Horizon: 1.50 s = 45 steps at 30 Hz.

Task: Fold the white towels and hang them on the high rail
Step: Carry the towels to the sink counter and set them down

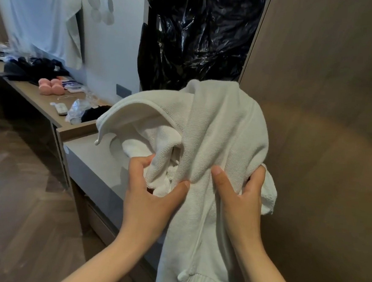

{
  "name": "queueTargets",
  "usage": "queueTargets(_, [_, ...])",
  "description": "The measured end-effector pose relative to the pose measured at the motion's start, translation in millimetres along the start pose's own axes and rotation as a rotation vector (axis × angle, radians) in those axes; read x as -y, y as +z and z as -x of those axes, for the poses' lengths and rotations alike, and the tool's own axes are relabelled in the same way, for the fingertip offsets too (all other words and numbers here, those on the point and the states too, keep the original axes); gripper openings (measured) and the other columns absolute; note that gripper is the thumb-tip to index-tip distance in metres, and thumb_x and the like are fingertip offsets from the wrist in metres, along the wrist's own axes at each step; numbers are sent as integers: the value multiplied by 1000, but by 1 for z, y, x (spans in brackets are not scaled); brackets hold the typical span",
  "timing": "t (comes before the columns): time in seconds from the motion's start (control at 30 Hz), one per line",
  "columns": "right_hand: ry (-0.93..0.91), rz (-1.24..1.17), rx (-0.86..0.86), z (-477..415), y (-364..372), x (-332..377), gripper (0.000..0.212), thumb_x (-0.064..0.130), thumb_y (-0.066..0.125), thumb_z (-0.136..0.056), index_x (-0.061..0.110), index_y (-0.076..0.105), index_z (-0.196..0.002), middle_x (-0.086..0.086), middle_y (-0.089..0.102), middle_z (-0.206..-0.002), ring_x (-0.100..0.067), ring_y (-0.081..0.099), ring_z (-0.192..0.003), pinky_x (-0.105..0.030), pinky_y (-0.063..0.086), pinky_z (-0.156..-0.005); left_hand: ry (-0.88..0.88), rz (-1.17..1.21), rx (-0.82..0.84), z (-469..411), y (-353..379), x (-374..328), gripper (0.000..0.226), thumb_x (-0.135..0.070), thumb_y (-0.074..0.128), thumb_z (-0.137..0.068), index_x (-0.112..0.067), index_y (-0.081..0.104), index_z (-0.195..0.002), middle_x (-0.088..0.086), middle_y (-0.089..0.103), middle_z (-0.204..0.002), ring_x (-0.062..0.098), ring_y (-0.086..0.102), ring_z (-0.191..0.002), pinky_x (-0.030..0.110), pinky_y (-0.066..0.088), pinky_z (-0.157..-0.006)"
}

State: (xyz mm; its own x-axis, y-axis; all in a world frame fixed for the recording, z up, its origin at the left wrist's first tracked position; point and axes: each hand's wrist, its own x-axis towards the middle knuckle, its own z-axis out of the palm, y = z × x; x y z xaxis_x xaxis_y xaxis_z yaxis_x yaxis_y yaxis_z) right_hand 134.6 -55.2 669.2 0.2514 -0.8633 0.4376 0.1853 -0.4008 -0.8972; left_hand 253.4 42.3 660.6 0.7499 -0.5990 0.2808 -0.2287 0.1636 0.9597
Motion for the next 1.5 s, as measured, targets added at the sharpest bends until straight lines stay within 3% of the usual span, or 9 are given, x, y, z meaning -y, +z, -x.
queueTargets(0.3, [74,78,-126,-58,21,-52,81,49,75,-71,25,37,-138,12,54,-138,-7,54,-126,-42,45,-107,-32,30,123,-85,31,48,52,-27,83,-67,-35,44,-102,-35,57,-93,-11,59,-81,9,43,-57])
queueTargets(0.43, [145,108,-212,-80,34,-81,70,42,75,-76,30,39,-135,13,57,-134,-6,57,-122,-39,47,-105,-116,44,221,-127,46,73,51,-23,84,-69,-38,45,-99,-20,65,-88,-8,62,-76,8,46,-57])
queueTargets(0.53, [218,136,-286,-93,42,-99,66,43,77,-78,37,40,-132,16,58,-131,-3,58,-118,-34,49,-101,-147,63,299,-154,54,94,50,-16,83,-71,-35,47,-100,-25,66,-86,-6,64,-73,8,47,-57])
queueTargets(0.67, [283,241,-398,-98,48,-118,59,42,75,-76,35,43,-125,17,62,-122,-2,61,-111,-30,50,-96,-178,-3,405,-177,62,121,53,-28,83,-68,-42,42,-98,-10,62,-74,-7,59,-67,12,44,-52])
queueTargets(0.73, [316,291,-434,-97,50,-128,53,39,75,-78,33,45,-121,18,64,-115,-2,62,-107,-32,51,-94,-192,-11,455,-183,67,135,51,-31,83,-68,-42,41,-96,-12,62,-81,-7,60,-71,15,46,-55])
queueTargets(0.9, [433,373,-491,-92,54,-153,40,26,75,-84,30,46,-111,10,64,-112,-8,63,-103,-40,53,-94,-273,-14,523,-191,76,172,46,-40,81,-63,-39,44,-90,-22,59,-84,-5,59,-74,6,42,-56])
queueTargets(1.03, [554,389,-510,-85,58,-177,46,28,74,-84,30,45,-119,7,62,-118,-14,61,-109,-45,50,-97,-351,-46,579,-194,78,202,45,-44,76,-58,-44,43,-88,-12,58,-83,-3,58,-74,11,41,-59])
queueTargets(1.23, [653,483,-497,-84,57,-208,53,32,76,-81,27,45,-123,2,59,-121,-19,60,-109,-47,51,-97,-402,-130,658,-200,83,237,49,-36,85,-66,-46,41,-87,-7,57,-90,-3,57,-75,24,43,-63])
queueTargets(1.5, [684,551,-522,-98,49,-236,67,44,78,-74,26,40,-126,0,55,-121,-23,58,-108,-49,49,-96,-370,-218,709,-220,108,257,49,-41,83,-69,-38,40,-93,-12,58,-92,-1,59,-79,19,41,-61])
